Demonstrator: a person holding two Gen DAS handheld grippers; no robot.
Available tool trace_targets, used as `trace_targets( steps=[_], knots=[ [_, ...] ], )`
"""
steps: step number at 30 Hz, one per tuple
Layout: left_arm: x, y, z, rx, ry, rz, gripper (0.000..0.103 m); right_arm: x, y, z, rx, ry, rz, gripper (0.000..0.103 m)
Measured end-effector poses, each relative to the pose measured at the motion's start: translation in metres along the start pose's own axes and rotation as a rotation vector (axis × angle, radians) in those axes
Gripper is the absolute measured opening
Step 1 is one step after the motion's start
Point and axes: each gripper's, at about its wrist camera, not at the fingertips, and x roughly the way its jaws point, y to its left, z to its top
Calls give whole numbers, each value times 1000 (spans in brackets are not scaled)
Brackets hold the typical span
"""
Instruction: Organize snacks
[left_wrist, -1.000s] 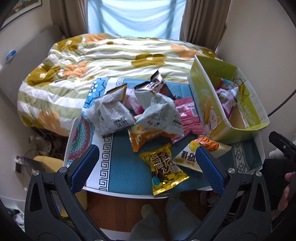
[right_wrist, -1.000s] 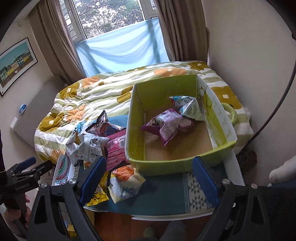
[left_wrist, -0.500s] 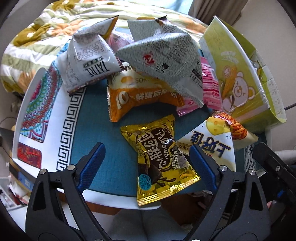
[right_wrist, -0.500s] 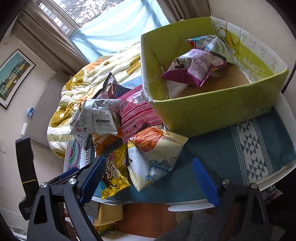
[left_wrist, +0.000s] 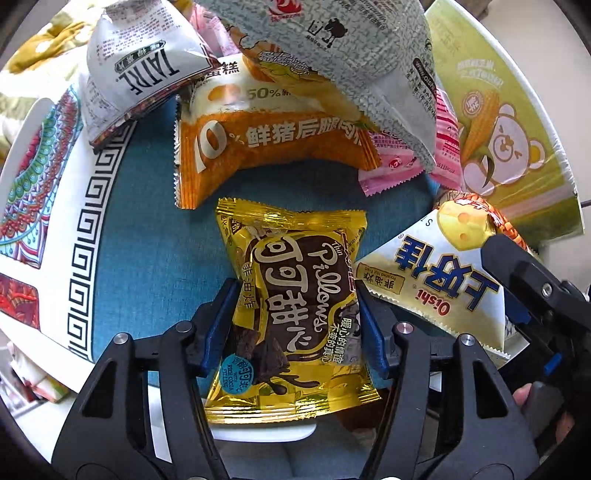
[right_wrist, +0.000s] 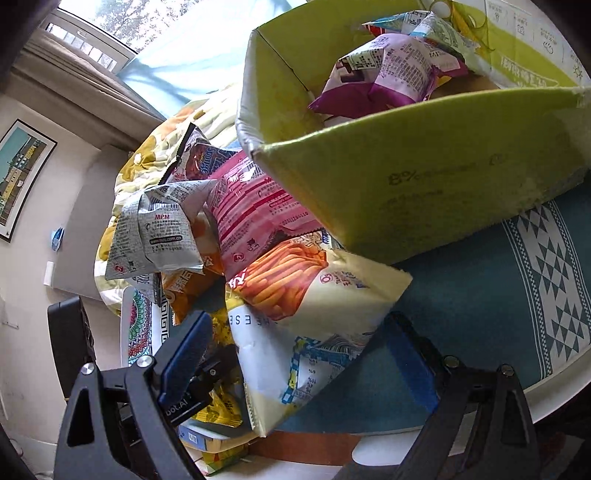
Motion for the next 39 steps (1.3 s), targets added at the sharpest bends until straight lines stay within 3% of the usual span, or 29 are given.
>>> trace_targets(
  steps=[16,22,26,39],
  knots=[
    [-12,-1,2,-3,-14,56,53,17,-20,6,33,0,38,92],
    [-27,16,0,-8,-26,36,53,11,-15,1,11,-3,24,68],
    [-39,22,2,-8,-34,27,53,7,-14,-2,7,-4,27,60],
    [-100,28,0,22,-112,3,53,-33,0,-13,3,-27,24,56]
  ],
)
